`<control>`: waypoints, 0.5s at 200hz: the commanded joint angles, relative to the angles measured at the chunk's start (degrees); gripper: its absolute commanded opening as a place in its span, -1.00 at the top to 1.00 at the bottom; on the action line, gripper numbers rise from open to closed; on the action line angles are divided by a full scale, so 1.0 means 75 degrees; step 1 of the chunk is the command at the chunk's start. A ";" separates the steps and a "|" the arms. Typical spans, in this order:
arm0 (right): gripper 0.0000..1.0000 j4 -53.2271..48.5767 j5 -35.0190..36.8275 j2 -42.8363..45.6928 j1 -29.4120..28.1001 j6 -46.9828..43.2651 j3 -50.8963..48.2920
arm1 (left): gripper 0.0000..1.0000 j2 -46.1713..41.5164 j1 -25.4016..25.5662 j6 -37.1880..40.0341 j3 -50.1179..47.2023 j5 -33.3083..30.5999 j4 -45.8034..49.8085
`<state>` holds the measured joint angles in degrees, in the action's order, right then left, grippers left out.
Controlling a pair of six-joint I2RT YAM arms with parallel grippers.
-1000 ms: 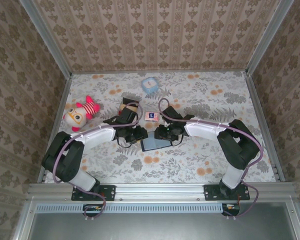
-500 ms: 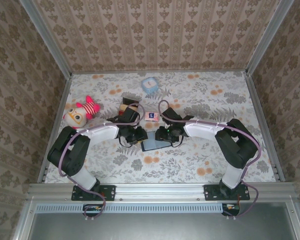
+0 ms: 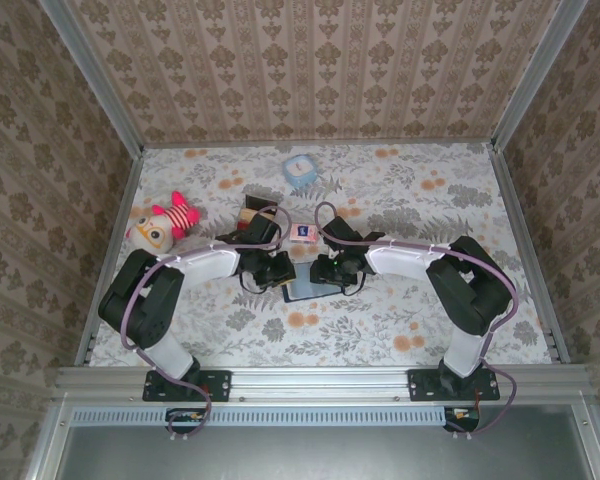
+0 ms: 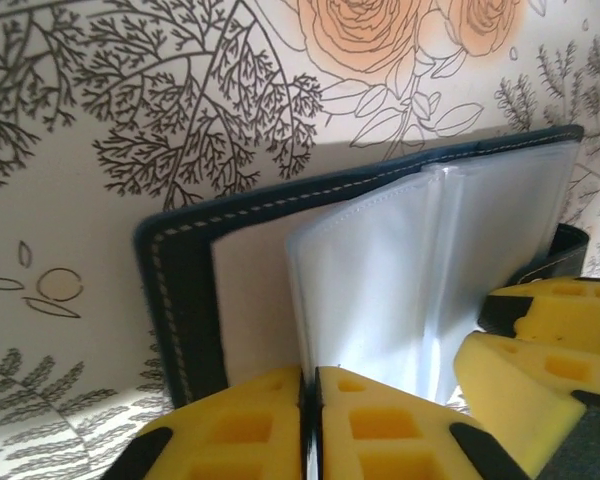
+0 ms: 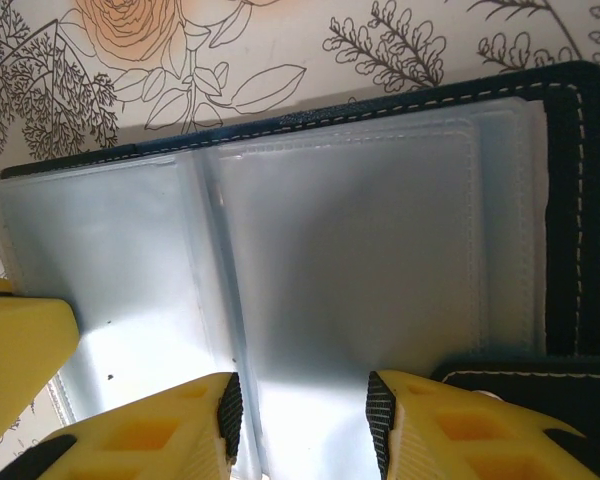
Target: Take the credit cards out of the card holder
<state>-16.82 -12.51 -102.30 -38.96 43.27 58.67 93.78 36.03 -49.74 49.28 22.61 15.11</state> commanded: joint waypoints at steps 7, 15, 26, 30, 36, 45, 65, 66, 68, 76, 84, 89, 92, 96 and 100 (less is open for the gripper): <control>0.17 -0.0324 -0.0113 -0.0341 -0.0090 -0.0109 -0.0087 | 0.92 -0.0027 0.0039 -0.0017 0.0203 0.0506 -0.0386; 0.17 -0.0324 -0.0113 -0.0352 -0.0090 -0.0112 -0.0089 | 0.96 -0.0029 0.0045 -0.0058 0.0175 0.0634 -0.0518; 0.17 -0.0318 -0.0116 -0.0371 -0.0091 -0.0112 -0.0089 | 1.00 -0.0025 0.0047 -0.0128 0.0134 0.0854 -0.0761; 0.17 -0.0318 -0.0113 -0.0368 -0.0090 -0.0109 -0.0089 | 1.00 -0.0023 0.0042 -0.0157 0.0116 0.0921 -0.0845; 0.17 -0.0314 -0.0119 -0.0378 -0.0093 -0.0100 -0.0087 | 1.00 -0.0004 0.0047 -0.0196 0.0099 0.0994 -0.0946; 0.17 -0.0312 -0.0123 -0.0387 -0.0101 -0.0097 -0.0089 | 1.00 0.0034 0.0057 -0.0245 0.0072 0.1103 -0.1098; 0.17 -0.0304 -0.0136 -0.0405 -0.0101 -0.0087 -0.0089 | 1.00 0.0160 0.0070 -0.0316 0.0073 0.1262 -0.1319; 0.17 -0.0308 -0.0142 -0.0408 -0.0101 -0.0086 -0.0089 | 1.00 0.0168 0.0071 -0.0311 0.0074 0.1268 -0.1333; 0.17 -0.0302 -0.0147 -0.0413 -0.0102 -0.0085 -0.0074 | 1.00 0.0192 0.0071 -0.0316 0.0074 0.1282 -0.1350; 0.18 -0.0299 -0.0148 -0.0420 -0.0102 -0.0085 -0.0089 | 1.00 0.0265 0.0068 -0.0334 0.0086 0.1298 -0.1388; 0.18 -0.0296 -0.0160 -0.0411 -0.0102 -0.0085 -0.0090 | 1.00 0.0341 0.0082 -0.0341 0.0106 0.1308 -0.1410; 0.18 -0.0289 -0.0166 -0.0408 -0.0102 -0.0085 -0.0095 | 1.00 0.0397 0.0088 -0.0341 0.0112 0.1315 -0.1428; 0.18 -0.0295 -0.0171 -0.0391 -0.0102 -0.0085 -0.0097 | 1.00 0.0423 0.0094 -0.0341 0.0129 0.1310 -0.1426; 0.19 -0.0279 -0.0180 -0.0384 -0.0102 -0.0085 -0.0103 | 1.00 0.0459 0.0094 -0.0341 0.0141 0.1326 -0.1438; 0.19 -0.0257 -0.0206 -0.0371 -0.0102 -0.0084 -0.0121 | 1.00 0.0495 0.0094 -0.0341 0.0148 0.1332 -0.1435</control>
<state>-16.78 -12.67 -102.41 -38.96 43.27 58.72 95.29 36.10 -51.44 49.28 30.70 6.52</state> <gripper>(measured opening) 0.409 0.049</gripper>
